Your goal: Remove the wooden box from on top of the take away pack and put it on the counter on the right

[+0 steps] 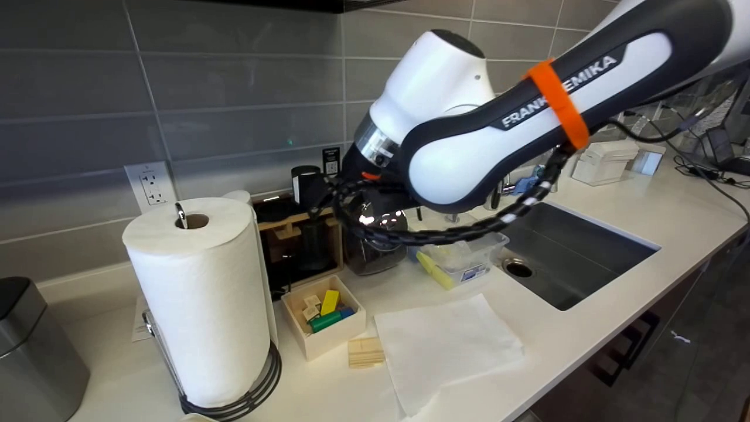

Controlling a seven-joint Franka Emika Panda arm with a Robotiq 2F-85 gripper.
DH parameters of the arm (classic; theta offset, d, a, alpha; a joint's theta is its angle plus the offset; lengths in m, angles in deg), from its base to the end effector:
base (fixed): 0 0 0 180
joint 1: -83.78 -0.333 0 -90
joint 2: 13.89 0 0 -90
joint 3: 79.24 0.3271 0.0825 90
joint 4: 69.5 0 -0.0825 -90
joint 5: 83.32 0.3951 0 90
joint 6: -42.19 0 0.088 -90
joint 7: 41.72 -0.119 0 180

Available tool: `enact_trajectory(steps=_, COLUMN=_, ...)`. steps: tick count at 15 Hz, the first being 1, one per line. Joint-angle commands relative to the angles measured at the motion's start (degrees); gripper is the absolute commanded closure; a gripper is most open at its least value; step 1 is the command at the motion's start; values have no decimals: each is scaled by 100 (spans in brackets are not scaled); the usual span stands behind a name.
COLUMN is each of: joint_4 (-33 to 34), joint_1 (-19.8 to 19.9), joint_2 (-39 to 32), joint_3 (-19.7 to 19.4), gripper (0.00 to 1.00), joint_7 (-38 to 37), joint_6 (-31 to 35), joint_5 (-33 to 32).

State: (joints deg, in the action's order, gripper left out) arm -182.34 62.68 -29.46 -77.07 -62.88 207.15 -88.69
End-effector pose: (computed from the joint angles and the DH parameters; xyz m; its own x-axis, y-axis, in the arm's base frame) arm 0.6137 0.2677 0.4019 0.8162 0.0440 0.5761 0.1621 -0.9745 -0.1552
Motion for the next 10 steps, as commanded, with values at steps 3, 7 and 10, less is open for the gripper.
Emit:
enact_trajectory(steps=3, joint_4=-1592, joint_1=-527, joint_2=2023, joint_3=-1073, gripper=0, joint_7=-2240, joint_6=-377, joint_5=-1438)
enact_trajectory(steps=7, joint_4=-1504, joint_1=-327, joint_2=2227, joint_3=-992, gripper=0, joint_7=-2459, joint_6=-302, joint_5=-1348)
enact_trajectory(steps=10, joint_4=-1903, joint_1=-304, joint_2=2899, joint_3=-991, gripper=0, joint_7=-2718, joint_6=-315, joint_5=-1348)
